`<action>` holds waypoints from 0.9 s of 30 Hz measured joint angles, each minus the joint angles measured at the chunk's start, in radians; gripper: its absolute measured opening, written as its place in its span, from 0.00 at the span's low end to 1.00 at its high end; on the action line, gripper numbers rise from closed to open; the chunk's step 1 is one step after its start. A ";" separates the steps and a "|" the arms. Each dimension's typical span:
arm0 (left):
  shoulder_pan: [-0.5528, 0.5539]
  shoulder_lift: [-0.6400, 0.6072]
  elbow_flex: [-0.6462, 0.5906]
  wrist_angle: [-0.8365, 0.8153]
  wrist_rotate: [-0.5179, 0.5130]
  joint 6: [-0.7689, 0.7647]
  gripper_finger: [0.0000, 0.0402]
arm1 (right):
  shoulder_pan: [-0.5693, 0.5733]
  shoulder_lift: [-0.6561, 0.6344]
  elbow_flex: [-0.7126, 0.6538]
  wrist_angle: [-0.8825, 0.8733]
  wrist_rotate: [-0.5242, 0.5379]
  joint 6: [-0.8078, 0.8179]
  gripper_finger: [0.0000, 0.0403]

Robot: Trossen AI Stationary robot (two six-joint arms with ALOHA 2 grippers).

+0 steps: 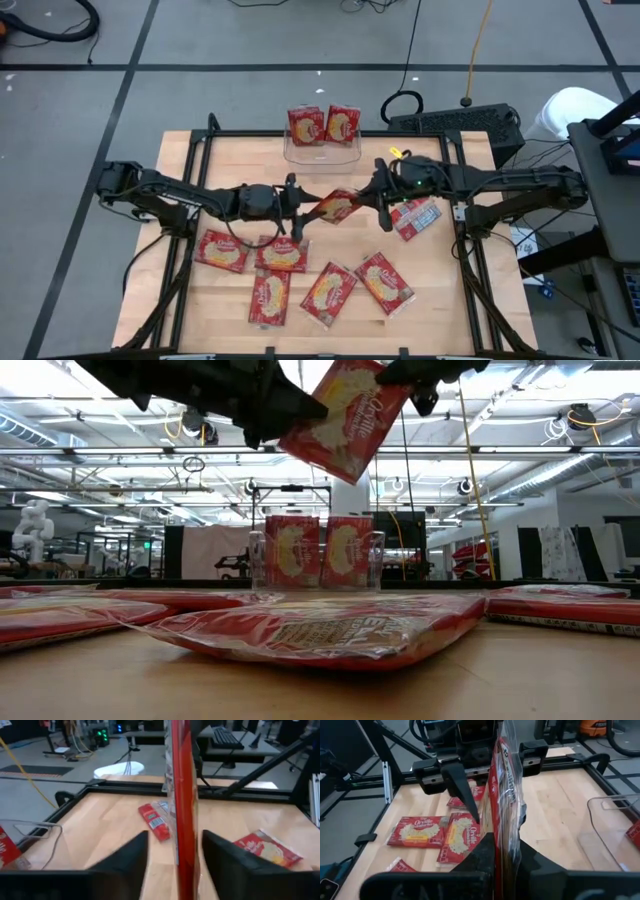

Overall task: Sort popcorn bags into baskets
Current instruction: Put the red popcorn bag into the transparent bin

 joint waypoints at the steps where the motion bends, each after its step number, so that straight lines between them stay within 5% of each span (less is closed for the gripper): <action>1: 0.001 0.000 0.000 -0.008 0.006 0.000 0.36 | 0.000 0.000 0.000 -0.002 0.000 0.006 0.04; 5: 0.001 0.000 0.000 -0.031 0.037 0.020 0.09 | 0.000 0.000 0.000 -0.018 0.003 0.031 0.07; 7: 0.006 0.000 0.000 -0.040 0.037 0.022 0.04 | 0.000 0.000 0.000 -0.036 0.004 0.047 0.09; 14: 0.034 0.000 0.000 -0.092 0.029 0.016 0.08 | 0.000 0.045 0.162 -0.365 0.137 0.066 0.16; 27: 0.057 0.000 0.000 -0.109 0.059 0.044 0.09 | -0.022 0.386 0.582 -0.778 0.122 -0.097 0.25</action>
